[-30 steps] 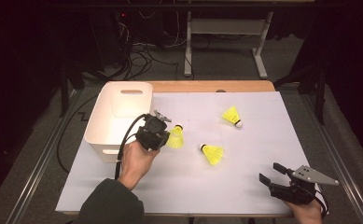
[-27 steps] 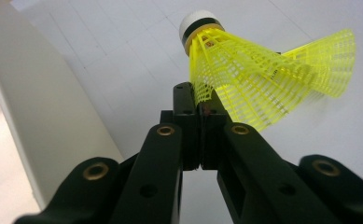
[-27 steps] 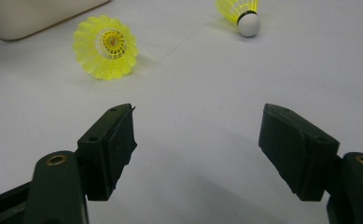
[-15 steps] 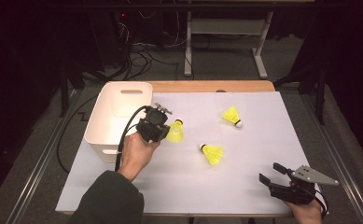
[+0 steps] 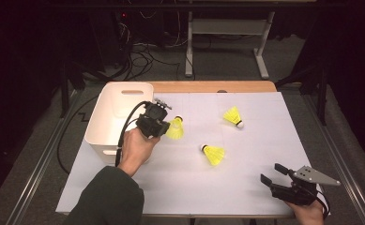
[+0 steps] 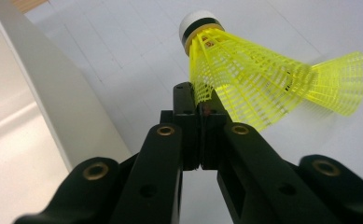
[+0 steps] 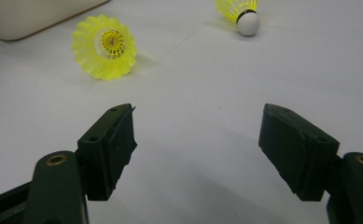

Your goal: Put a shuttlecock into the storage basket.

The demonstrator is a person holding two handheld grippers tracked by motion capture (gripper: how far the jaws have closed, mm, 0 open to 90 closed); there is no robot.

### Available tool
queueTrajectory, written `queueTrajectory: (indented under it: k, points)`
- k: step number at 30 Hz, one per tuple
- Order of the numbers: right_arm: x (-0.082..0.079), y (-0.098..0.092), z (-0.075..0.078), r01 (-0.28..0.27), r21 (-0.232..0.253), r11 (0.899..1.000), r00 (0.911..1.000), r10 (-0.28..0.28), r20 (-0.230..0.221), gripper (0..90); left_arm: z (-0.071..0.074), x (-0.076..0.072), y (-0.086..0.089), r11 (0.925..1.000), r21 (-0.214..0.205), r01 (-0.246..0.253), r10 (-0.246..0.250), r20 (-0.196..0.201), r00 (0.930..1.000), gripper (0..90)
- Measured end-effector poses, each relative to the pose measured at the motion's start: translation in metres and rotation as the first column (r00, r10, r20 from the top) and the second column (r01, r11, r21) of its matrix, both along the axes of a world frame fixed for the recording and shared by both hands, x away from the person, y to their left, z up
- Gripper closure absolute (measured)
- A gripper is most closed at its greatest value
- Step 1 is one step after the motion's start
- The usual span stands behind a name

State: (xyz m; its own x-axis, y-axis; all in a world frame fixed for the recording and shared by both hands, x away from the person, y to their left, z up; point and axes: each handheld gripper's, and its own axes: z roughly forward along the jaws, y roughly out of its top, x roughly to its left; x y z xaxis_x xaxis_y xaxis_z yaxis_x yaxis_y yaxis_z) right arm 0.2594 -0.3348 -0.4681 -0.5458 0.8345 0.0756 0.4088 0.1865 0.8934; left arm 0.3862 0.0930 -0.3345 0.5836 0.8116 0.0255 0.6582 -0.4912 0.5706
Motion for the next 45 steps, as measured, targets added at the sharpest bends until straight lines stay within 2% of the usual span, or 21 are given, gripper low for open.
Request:
queueTrajectory:
  k: [15, 45]
  points:
    - [0.0, 0.0, 0.0, 0.002, 0.0, 1.0, 1.0, -0.002, 0.0, 27.4, 0.011, 0.012, 0.005, 0.9999, 0.008, -0.015, 0.015, 0.003, 0.9999, 89.0]
    - [0.0, -0.001, 0.0, 0.01, 0.003, 1.0, 0.9999, -0.01, 0.004, 27.3, 0.02, 0.03, 0.023, 0.9985, -0.031, -0.045, 0.045, -0.007, 0.999, 88.9]
